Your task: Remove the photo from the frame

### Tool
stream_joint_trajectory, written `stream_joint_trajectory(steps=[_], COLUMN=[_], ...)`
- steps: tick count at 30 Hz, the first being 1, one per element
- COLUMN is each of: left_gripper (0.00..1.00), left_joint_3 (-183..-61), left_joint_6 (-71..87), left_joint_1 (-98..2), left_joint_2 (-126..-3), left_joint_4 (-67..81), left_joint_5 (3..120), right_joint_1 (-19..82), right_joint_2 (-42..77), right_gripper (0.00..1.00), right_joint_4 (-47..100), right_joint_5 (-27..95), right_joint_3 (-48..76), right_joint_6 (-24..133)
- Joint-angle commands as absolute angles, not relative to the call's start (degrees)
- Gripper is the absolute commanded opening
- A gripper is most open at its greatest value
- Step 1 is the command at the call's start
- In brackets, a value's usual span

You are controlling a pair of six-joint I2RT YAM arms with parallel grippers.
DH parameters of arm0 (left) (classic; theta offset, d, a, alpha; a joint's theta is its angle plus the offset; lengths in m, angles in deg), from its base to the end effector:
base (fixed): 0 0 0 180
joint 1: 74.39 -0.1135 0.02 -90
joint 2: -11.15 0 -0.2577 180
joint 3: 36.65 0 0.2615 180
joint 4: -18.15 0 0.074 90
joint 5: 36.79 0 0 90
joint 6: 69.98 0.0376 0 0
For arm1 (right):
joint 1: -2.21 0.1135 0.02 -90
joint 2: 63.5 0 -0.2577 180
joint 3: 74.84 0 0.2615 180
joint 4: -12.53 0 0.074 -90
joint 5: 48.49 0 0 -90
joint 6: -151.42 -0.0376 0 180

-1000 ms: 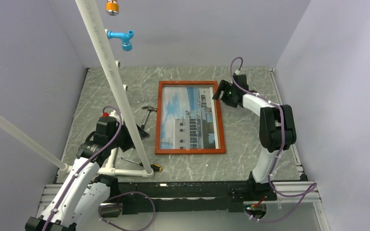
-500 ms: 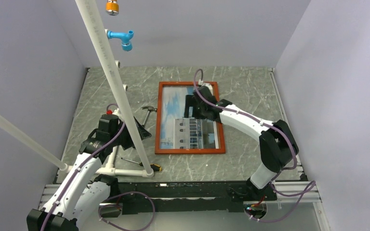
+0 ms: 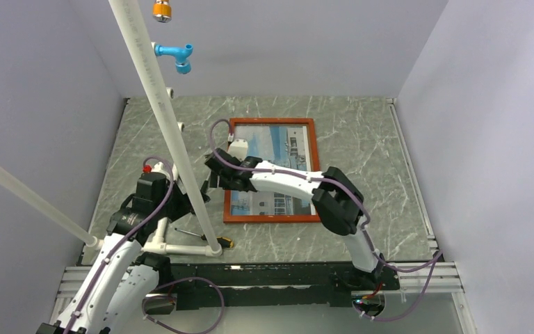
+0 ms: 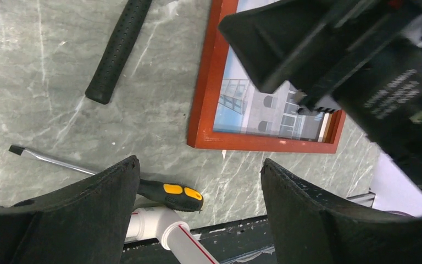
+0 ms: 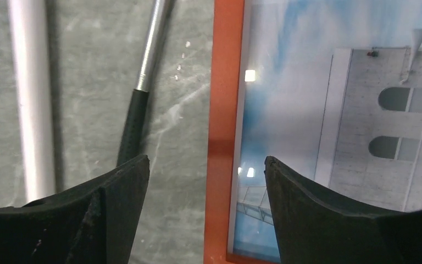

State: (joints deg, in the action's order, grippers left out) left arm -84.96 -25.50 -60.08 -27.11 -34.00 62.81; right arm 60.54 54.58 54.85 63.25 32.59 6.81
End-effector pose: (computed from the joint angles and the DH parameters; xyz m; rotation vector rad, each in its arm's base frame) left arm 0.1511 -0.0450 0.2442 -0.5600 2.3380 -0.7071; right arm 0.2554 0.3875 0.2056 0.0778 2.4498 0.4234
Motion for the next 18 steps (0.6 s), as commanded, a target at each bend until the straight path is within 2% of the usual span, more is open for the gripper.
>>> stream_joint_trajectory(steps=[1, 8, 13, 18], left_gripper=[0.84, 0.84, 0.83, 0.84], left_joint_3=[-87.2, -85.8, -85.6, -85.7], left_joint_6=[-25.8, -26.2, -26.1, -25.9], left_joint_1=[-60.3, -60.4, -60.3, -60.3], left_joint_2=[-26.0, -25.1, -25.1, -24.8], left_joint_4=[-35.7, -35.1, -35.1, -35.4], left_joint_5=[60.7, 61.5, 61.6, 61.2], right_joint_1=[61.8, 63.0, 64.3, 65.2], right_joint_2=[59.1, 64.0, 67.9, 70.2], right_gripper=[0.74, 0.49, 0.43, 0.30], right_joint_4=[60.7, 60.4, 62.9, 64.7], right_joint_5=[70.3, 71.9, 75.4, 77.0], right_joint_3=[37.8, 40.6, 44.1, 47.0], right_joint_6=[5.1, 8.3, 9.1, 9.6])
